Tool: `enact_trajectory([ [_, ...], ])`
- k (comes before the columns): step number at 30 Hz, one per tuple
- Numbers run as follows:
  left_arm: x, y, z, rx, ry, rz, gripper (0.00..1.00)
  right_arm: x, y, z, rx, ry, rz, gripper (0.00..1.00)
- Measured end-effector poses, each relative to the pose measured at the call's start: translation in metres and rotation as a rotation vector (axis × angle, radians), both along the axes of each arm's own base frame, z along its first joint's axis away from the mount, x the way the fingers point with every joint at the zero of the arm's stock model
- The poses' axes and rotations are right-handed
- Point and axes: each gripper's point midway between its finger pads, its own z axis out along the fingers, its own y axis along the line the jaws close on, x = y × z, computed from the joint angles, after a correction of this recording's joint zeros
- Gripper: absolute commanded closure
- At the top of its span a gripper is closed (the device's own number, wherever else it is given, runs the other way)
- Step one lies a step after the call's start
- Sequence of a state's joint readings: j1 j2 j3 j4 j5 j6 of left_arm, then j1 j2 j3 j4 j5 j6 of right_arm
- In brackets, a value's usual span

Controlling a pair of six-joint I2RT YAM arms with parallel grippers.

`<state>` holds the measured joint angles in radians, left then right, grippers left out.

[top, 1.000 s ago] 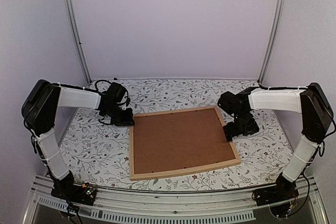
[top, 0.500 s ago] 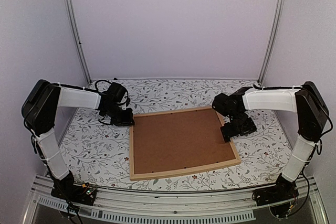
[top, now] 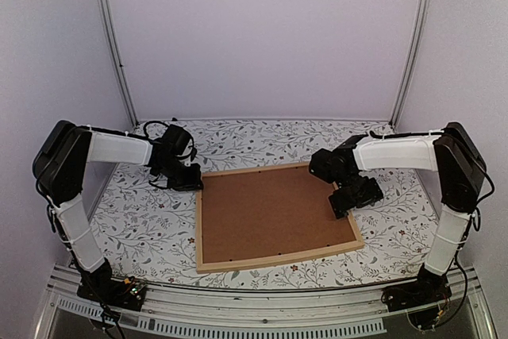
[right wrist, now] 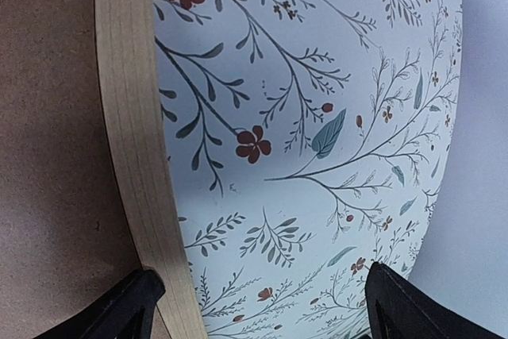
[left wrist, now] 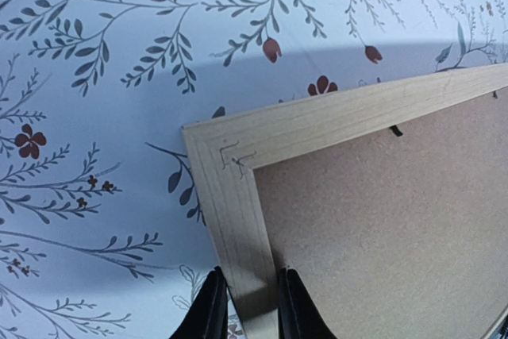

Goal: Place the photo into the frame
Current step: Press the fastener onto the backboard.

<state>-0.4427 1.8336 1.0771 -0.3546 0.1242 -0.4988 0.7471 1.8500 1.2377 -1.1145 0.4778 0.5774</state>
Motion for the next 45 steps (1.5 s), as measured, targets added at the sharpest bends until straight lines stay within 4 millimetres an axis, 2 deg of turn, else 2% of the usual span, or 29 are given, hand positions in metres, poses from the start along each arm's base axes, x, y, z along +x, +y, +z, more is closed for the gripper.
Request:
enact_trajectory([
  [27,0.0,0.0,0.0,-0.007,-0.009,0.002,0.81,0.003,0.016,0.008,-0.341,-0.005,0.147,0.04],
  [33,0.0,0.0,0.0,-0.007,-0.009,0.002,0.81,-0.003,0.037,0.006,-0.347,-0.008,0.2,0.04],
  [42,0.0,0.0,0.0,-0.007,-0.009,0.002,0.8,-0.003,0.039,0.008,-0.346,-0.01,0.205,0.02],
  [45,0.0,0.0,0.0,-0.006,-0.009,0.002,0.8,-0.005,0.044,0.008,-0.28,-0.02,0.187,0.02],
])
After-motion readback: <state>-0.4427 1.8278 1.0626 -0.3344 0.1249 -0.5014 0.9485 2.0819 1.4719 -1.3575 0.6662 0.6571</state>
